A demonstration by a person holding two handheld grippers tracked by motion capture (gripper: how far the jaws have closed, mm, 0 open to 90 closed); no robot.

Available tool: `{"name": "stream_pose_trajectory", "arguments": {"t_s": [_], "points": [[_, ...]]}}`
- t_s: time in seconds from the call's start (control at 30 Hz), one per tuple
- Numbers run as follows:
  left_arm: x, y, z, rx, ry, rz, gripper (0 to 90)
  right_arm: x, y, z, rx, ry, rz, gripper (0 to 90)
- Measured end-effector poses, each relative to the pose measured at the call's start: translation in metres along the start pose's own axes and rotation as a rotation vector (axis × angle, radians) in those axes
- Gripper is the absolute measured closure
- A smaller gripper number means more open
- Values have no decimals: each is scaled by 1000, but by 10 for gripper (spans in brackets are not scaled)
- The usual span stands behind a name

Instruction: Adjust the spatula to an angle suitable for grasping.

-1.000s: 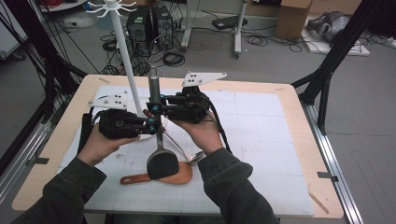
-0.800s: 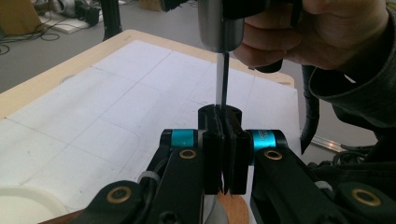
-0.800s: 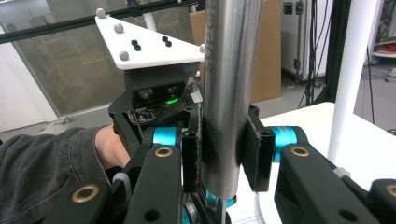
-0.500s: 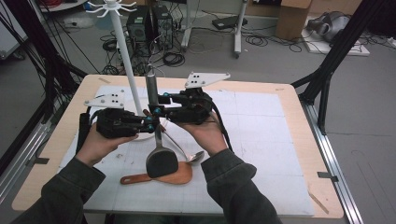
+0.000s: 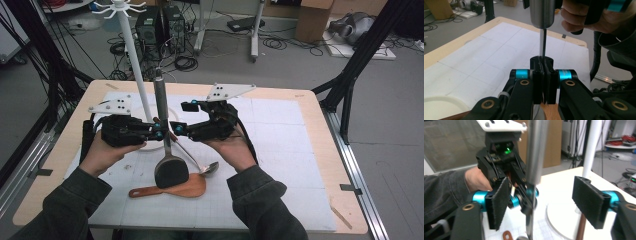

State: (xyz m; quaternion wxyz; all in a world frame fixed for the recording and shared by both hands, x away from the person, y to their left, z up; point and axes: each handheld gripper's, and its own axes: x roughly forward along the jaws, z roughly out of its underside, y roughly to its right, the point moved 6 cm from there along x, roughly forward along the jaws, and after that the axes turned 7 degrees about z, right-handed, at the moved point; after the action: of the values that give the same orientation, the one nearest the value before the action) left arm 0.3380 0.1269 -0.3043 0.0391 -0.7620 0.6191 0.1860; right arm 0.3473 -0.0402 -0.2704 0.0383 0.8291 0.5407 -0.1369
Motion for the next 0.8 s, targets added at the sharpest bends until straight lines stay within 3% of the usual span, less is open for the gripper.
{"name": "stream_pose_trajectory", "arguments": {"t_s": [0.47,0.8], "points": [[-13,-3,-10,17,-5,-14,873,-42,36,42,14,-62,169,162],[-24,-5,-17,24,2,-34,873,-58,50,65,54,-92,222,119]]}}
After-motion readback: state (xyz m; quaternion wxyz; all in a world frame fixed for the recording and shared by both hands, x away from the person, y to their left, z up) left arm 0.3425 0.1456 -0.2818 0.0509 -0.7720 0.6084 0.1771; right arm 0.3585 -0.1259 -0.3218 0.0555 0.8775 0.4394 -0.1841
